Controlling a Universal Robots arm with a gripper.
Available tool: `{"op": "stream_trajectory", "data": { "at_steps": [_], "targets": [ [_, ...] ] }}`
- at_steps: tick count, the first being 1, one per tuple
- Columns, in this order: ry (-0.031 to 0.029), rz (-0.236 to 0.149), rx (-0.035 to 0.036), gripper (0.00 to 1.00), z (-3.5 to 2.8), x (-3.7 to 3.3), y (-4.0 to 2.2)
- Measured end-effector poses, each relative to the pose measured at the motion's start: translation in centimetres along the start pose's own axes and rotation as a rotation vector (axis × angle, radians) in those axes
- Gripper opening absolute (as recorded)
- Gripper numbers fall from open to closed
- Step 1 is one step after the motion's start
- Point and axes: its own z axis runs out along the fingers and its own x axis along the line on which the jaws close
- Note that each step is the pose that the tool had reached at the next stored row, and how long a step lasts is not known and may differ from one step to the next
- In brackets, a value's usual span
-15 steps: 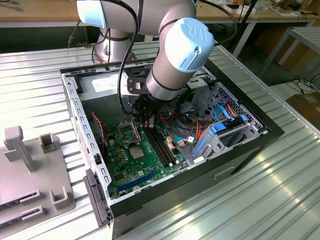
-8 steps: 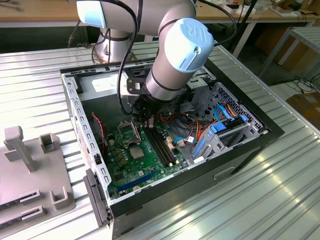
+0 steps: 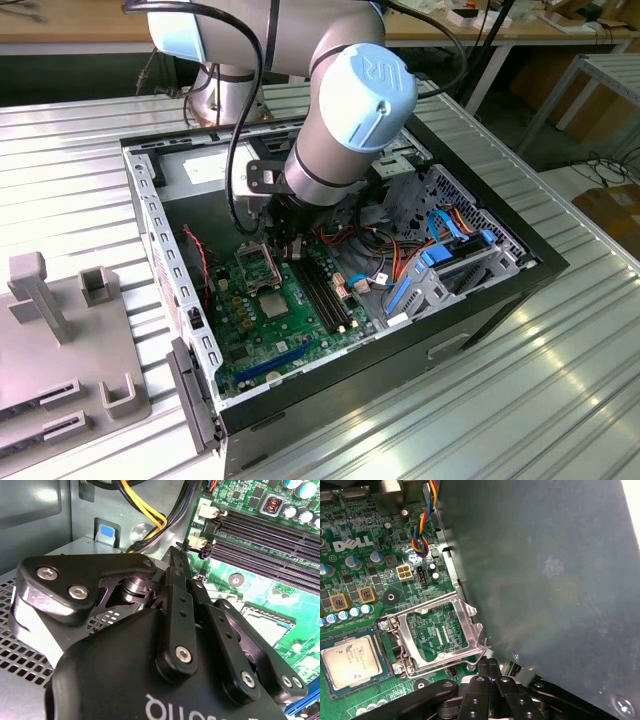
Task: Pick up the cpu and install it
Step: 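Close the cpu cover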
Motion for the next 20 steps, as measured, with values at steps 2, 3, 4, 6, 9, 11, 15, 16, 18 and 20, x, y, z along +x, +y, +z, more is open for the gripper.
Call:
{"op": "stream_trajectory", "data": {
  "at_steps": [2, 3, 4, 6, 9, 11, 15, 16, 18, 20],
  "targets": [
    [-0.0001, 0.0, 0.0, 0.11, 0.0, 0.01, 0.02],
    [0.0, 0.0, -0.0001, 0.11, 0.0, 0.01, 0.03],
    [0.0001, 0.0, -0.0003, 0.11, 0.0, 0.01, 0.03],
    [0.0001, 0.0, -0.0004, 0.11, 0.0, 0.01, 0.03],
    [0.0032, 0.001, -0.0028, 0.11, 0.0, 0.01, 0.03],
    [0.004, 0.002, -0.0044, 0.11, -0.02, 0.01, 0.03],
    [0.0045, 0.002, -0.0063, 0.11, -0.11, -0.02, 0.04],
    [0.0057, 0.003, -0.0075, 0.11, -0.11, -0.02, 0.04],
    [0.0091, 0.004, -0.0098, 0.11, -0.13, -0.03, 0.04],
    [0.0128, 0.005, -0.013, 0.11, -0.13, -0.04, 0.04]
  ]
}}
